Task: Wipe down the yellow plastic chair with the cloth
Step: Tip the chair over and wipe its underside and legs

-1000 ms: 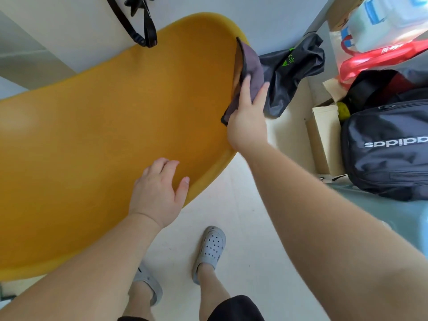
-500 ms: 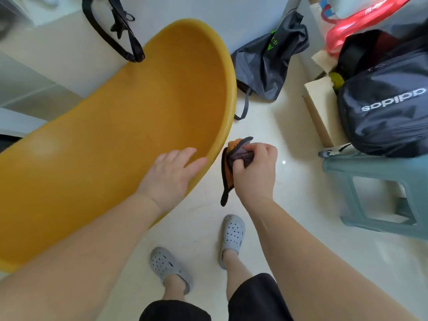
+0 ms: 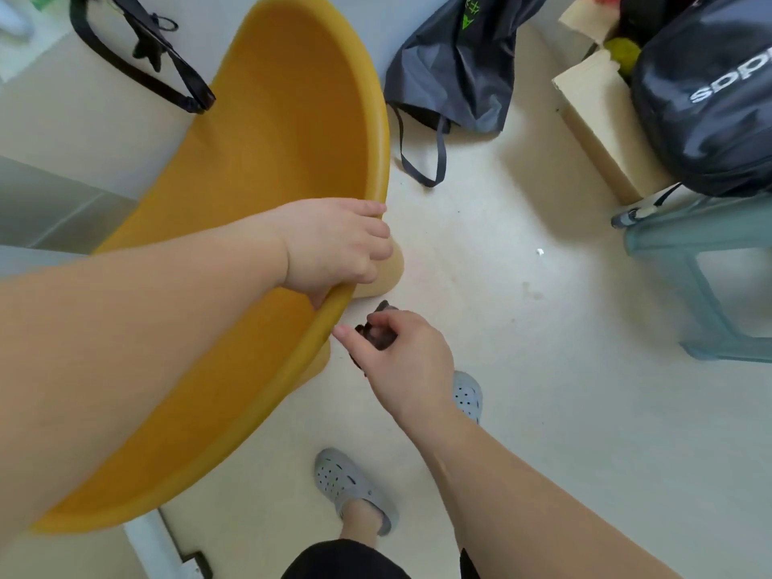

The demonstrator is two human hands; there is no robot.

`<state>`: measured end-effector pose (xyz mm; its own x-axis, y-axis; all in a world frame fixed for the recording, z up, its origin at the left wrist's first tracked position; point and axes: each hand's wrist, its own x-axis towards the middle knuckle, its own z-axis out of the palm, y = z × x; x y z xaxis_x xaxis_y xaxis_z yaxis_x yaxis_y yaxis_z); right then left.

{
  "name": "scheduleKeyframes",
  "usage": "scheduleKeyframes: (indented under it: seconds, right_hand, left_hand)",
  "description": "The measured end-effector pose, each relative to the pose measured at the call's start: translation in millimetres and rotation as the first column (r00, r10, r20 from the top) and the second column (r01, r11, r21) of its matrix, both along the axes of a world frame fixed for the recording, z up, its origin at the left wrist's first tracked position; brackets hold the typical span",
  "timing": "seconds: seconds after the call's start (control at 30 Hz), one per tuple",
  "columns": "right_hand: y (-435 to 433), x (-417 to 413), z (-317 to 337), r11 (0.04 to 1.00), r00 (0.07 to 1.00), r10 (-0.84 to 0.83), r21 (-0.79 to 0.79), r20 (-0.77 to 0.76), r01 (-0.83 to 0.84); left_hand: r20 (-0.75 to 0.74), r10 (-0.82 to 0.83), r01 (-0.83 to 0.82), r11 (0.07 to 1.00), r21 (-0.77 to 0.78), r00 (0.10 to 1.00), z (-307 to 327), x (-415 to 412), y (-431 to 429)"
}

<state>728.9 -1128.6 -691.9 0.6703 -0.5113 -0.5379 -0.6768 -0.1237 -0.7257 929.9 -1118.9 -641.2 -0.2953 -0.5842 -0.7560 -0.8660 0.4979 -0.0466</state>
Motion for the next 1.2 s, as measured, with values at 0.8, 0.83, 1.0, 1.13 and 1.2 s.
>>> scheduleKeyframes:
  seconds: [0.8, 0.83, 1.0, 1.13, 1.2]
  right_hand:
    - [-115, 99, 13, 0.877, 0.904, 0.355, -0.251, -0.237, -0.41]
    - [-113, 101, 14, 0.866, 0.904, 0.347, -0.284, -0.25, -0.411]
    - [-60, 61, 22, 0.869, 0.926, 0.3, -0.334, -0.231, -0.365]
    - [-64, 58, 10, 0.857, 0.938, 0.311, -0.382, -0.152, -0.346]
    - [-74, 72, 8, 0.827, 0.915, 0.374, -0.391, -0.152, -0.404]
  left_hand:
    - [-0.099, 0.634, -0.619, 0.692, -0.371, 0.767, -2, 63, -71]
    - [-0.102, 0.661, -0.646, 0.669, -0.367, 0.743, -1, 67, -70]
    - [-0.14, 0.725, -0.712, 0.589, -0.383, 0.675, 0, 76, -57]
    - [-0.207, 0.755, -0.761, 0.523, -0.384, 0.623, -3, 76, -49]
    - [-0.23, 0.788, -0.796, 0.463, -0.389, 0.571, -3, 84, -44]
